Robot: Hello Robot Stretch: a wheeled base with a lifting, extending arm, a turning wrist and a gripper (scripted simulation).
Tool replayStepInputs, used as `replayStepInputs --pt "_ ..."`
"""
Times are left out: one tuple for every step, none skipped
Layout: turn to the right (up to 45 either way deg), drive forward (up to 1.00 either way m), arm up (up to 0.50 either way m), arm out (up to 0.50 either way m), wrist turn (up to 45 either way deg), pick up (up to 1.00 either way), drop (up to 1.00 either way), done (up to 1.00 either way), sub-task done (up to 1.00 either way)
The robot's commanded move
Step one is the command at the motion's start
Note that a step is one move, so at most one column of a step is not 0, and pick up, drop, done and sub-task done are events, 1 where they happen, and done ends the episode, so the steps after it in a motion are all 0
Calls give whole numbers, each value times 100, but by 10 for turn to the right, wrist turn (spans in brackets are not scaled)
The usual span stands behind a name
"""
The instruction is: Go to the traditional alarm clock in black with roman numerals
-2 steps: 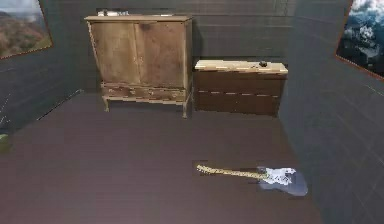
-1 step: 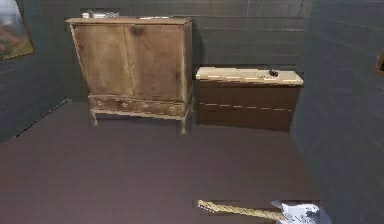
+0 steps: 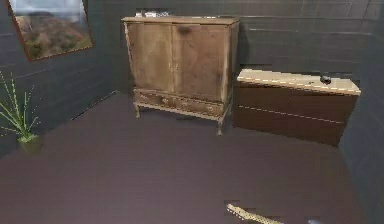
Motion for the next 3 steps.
replayStepInputs --pt "0 100 0 0 0 0 0 0 0" --pt "-120 0 0 0 0 0 0 0 0" --pt "0 15 0 0 0 0 0 0 0"
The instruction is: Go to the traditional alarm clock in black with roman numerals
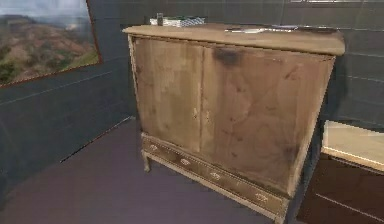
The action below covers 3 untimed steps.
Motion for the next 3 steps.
replayStepInputs --pt "300 0 0 0 0 0 0 0 0" --pt "0 30 0 0 0 0 0 0 0" --pt "450 0 0 0 0 0 0 0 0"
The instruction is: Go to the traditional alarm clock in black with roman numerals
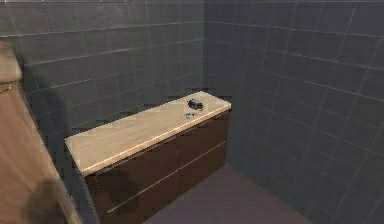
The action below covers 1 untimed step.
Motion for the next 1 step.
replayStepInputs --pt "210 0 0 0 0 0 0 0 0"
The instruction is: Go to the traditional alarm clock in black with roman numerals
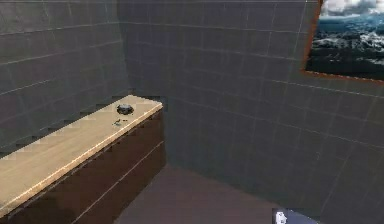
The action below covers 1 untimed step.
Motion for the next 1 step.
replayStepInputs --pt "0 30 0 0 0 0 0 0 0"
